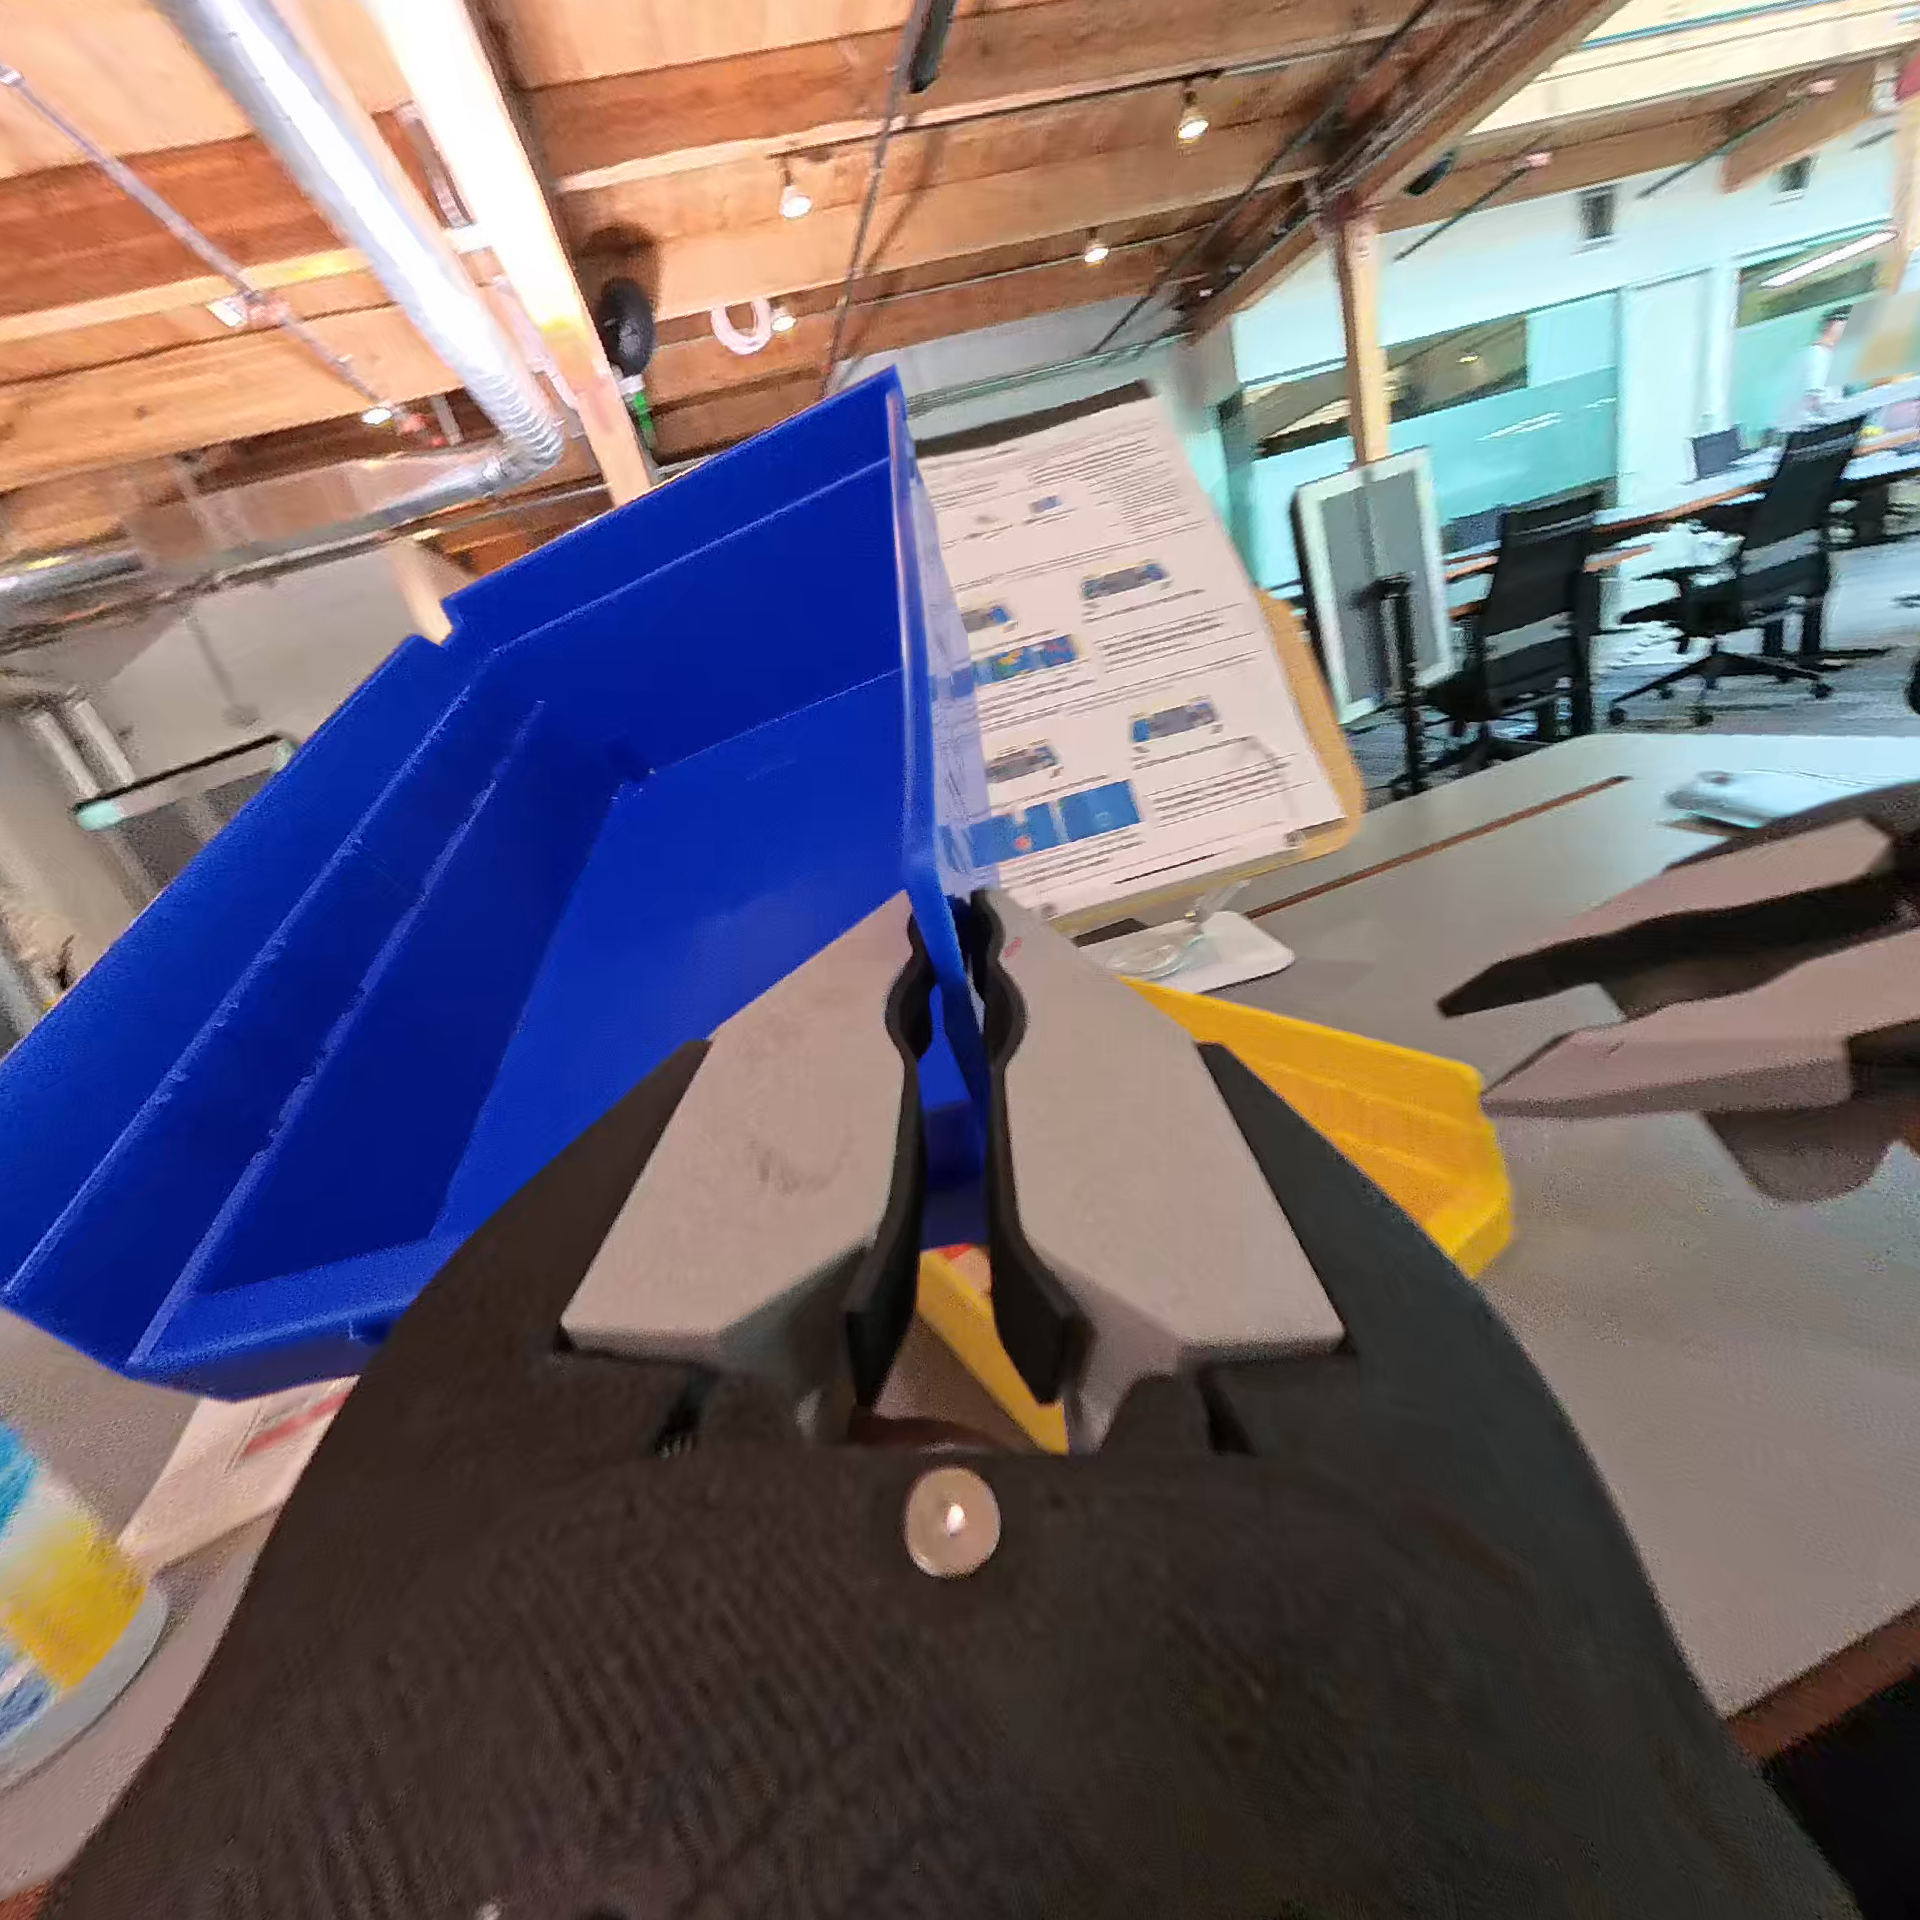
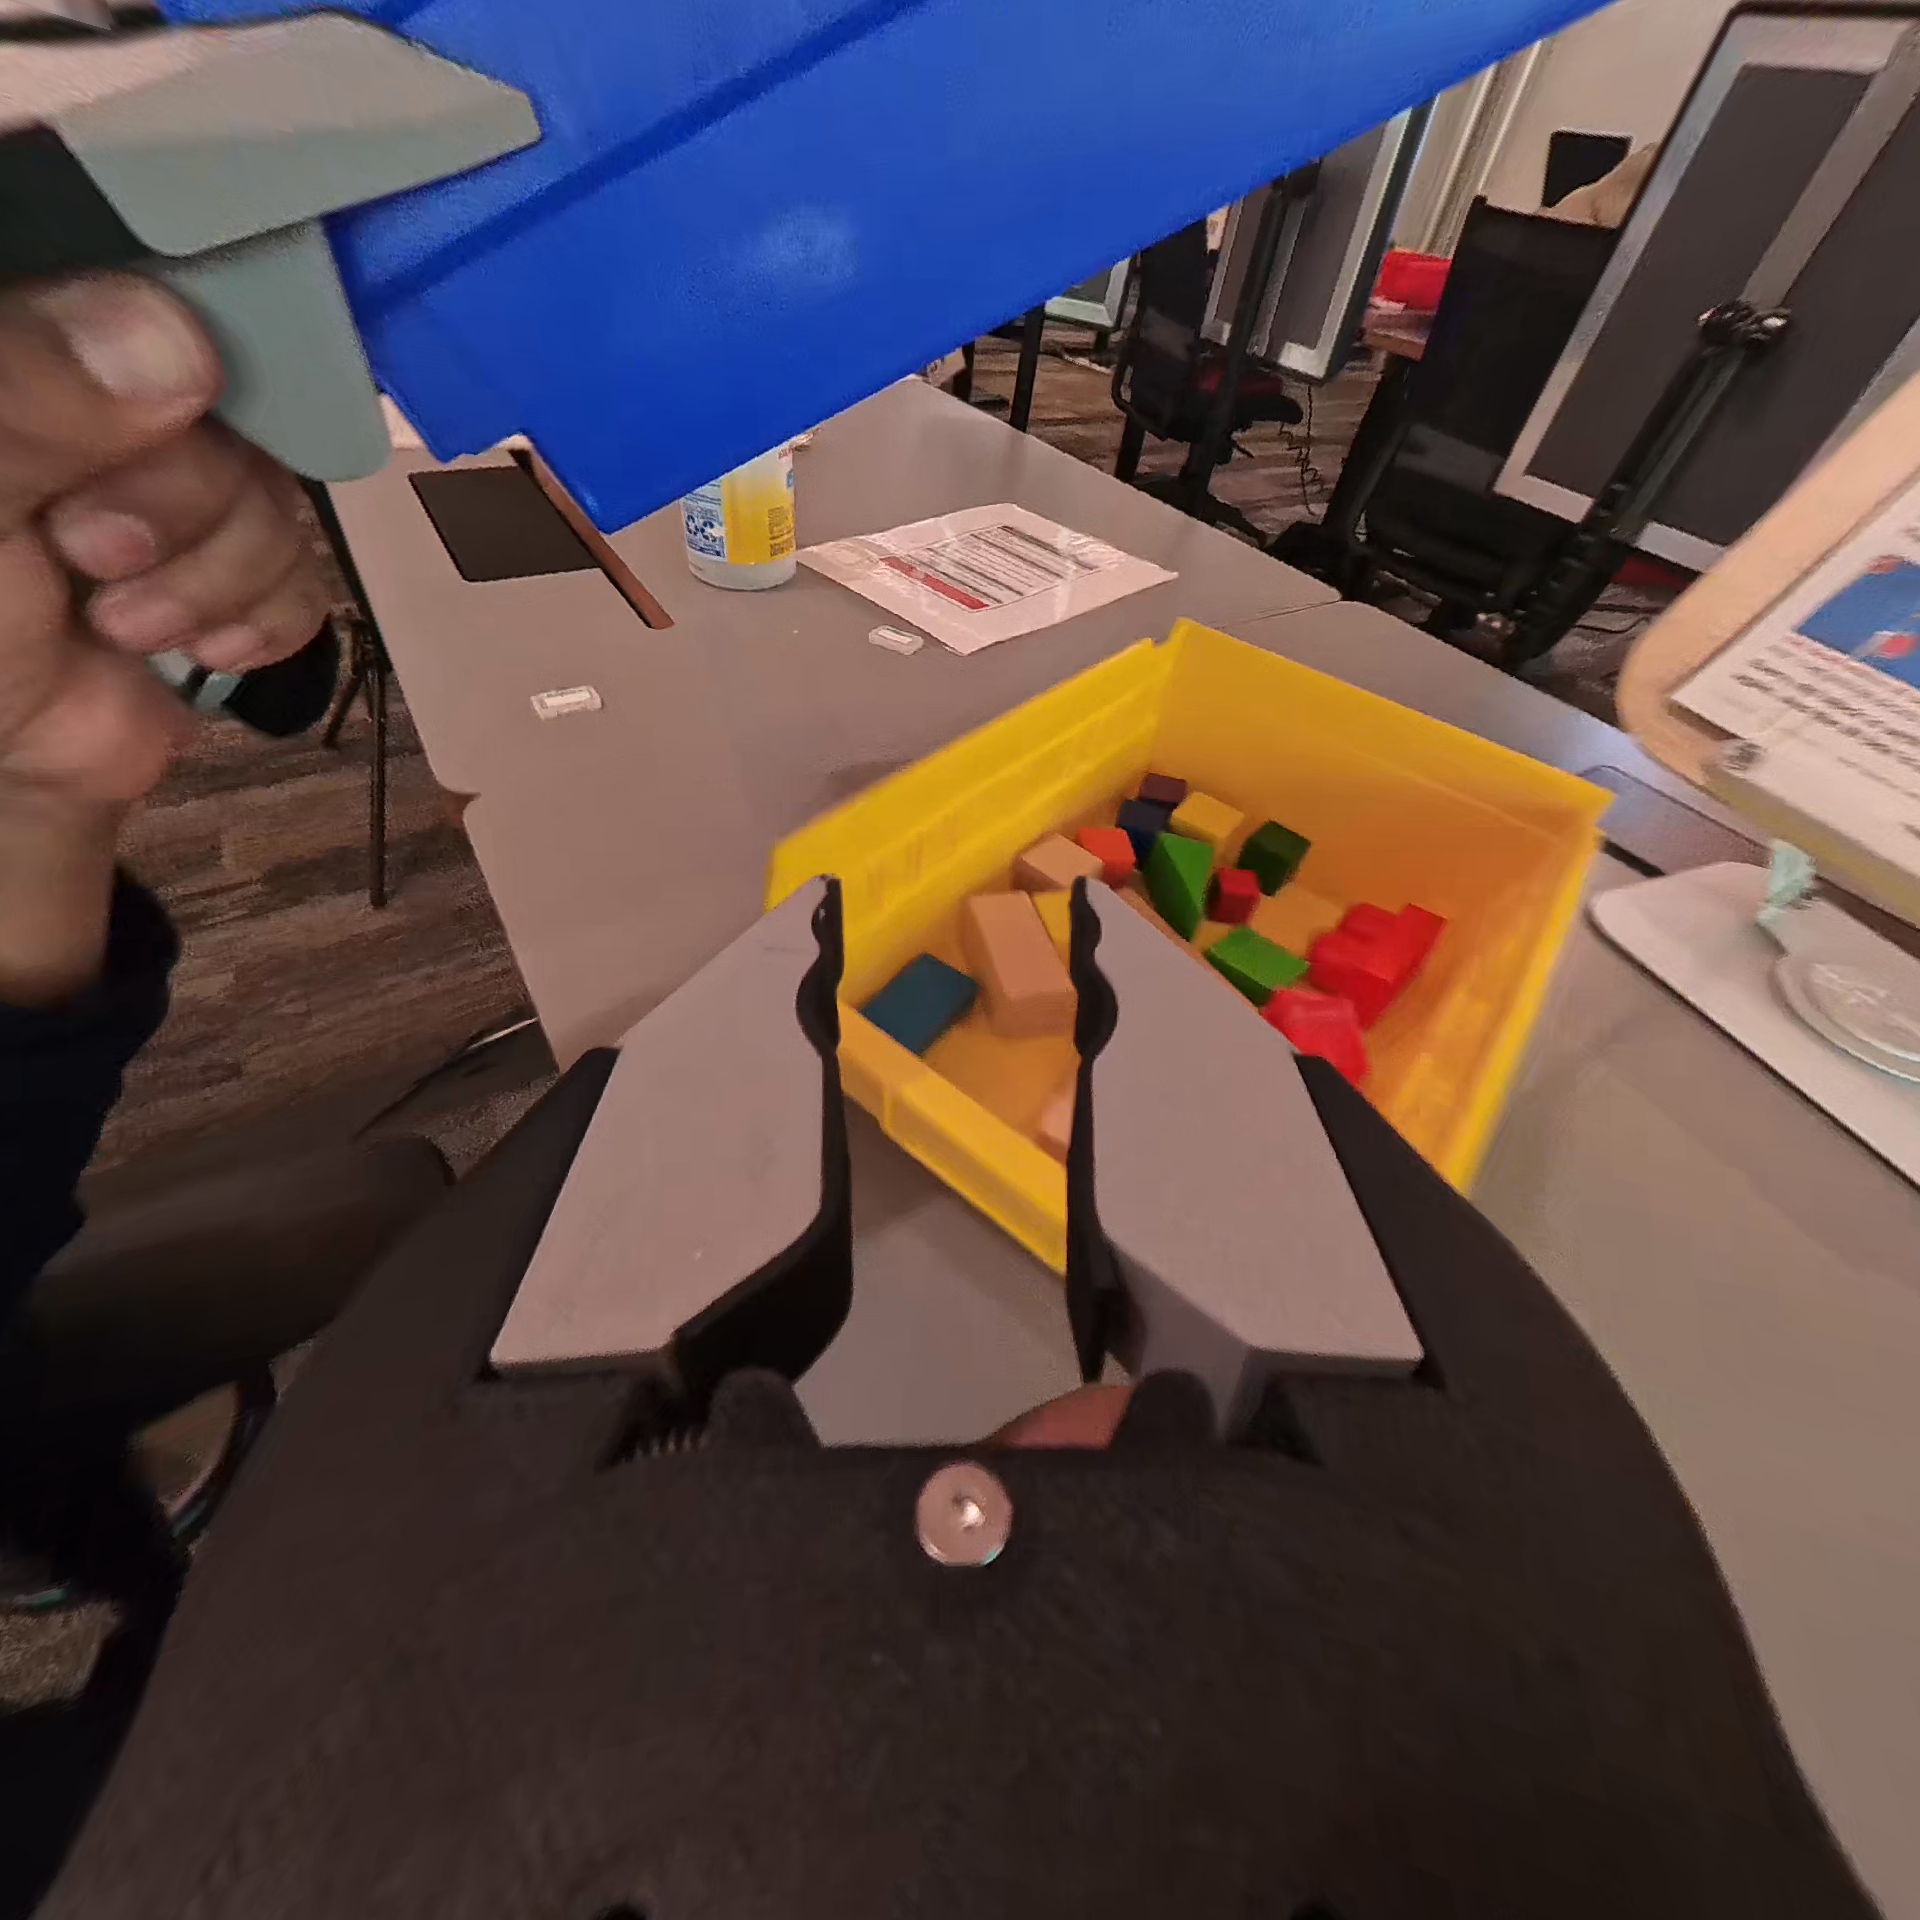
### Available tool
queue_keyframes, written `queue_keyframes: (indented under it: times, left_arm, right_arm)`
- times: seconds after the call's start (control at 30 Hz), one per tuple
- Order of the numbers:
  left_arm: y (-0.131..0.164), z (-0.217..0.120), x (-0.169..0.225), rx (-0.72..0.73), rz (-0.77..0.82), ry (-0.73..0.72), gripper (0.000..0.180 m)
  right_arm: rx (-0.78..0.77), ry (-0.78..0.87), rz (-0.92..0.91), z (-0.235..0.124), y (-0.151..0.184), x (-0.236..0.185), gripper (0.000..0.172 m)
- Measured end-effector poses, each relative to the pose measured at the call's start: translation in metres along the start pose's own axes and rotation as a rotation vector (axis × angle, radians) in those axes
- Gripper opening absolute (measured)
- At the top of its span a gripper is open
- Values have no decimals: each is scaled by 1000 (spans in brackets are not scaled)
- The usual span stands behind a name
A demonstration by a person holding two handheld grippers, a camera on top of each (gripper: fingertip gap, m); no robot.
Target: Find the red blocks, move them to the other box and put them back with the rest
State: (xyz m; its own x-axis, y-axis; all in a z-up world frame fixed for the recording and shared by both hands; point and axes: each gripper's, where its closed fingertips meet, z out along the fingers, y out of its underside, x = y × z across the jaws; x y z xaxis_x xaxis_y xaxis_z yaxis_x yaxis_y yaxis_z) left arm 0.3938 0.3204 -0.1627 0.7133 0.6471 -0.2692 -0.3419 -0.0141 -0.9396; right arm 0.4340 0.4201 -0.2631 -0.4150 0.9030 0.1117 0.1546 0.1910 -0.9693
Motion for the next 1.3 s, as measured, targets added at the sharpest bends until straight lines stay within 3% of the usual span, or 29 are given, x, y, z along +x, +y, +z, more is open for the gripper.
queue_keyframes:
  times: [0.17, 0.27, 0.43, 0.53, 0.67, 0.77, 0.83, 0.87, 0.93, 1.07, 1.17, 1.23, 1.3]
  left_arm:
    - [-26, 29, 86, 48, 47, 193, 1]
    - [-35, 55, 151, 53, 67, 349, 2]
    - [-29, 91, 261, -7, 125, 572, 3]
    - [-5, 109, 322, -87, 160, 660, 3]
    - [51, 125, 389, -222, 194, 726, 4]
    - [107, 129, 435, -438, 109, 831, 4]
    - [123, 120, 460, -535, 26, 921, 15]
    - [116, 114, 465, -532, -43, 966, 23]
    - [91, 107, 453, -460, -139, 995, 24]
    - [65, 93, 389, -396, -157, 953, 37]
    - [71, 85, 330, -393, -135, 876, 36]
    - [82, 83, 289, -405, -157, 799, 36]
    - [94, 78, 256, -427, -193, 748, 37]
  right_arm:
    - [24, 195, -87, -100, 26, 62, 17]
    - [-59, 292, -51, -145, 54, 95, 24]
    - [38, 460, 24, -215, 64, 139, 16]
    - [54, 540, 81, -246, 77, 163, 16]
    - [5, 593, 150, -268, 109, 188, 17]
    - [-49, 568, 194, -265, 136, 193, 18]
    - [-76, 568, 211, -261, 148, 193, 21]
    - [-82, 575, 212, -259, 150, 193, 22]
    - [-80, 582, 196, -257, 149, 189, 24]
    - [-93, 476, 119, -239, 142, 162, 27]
    - [-150, 451, 52, -222, 143, 149, 38]
    - [-183, 439, 15, -216, 141, 143, 30]
    - [-160, 384, -6, -209, 131, 129, 33]
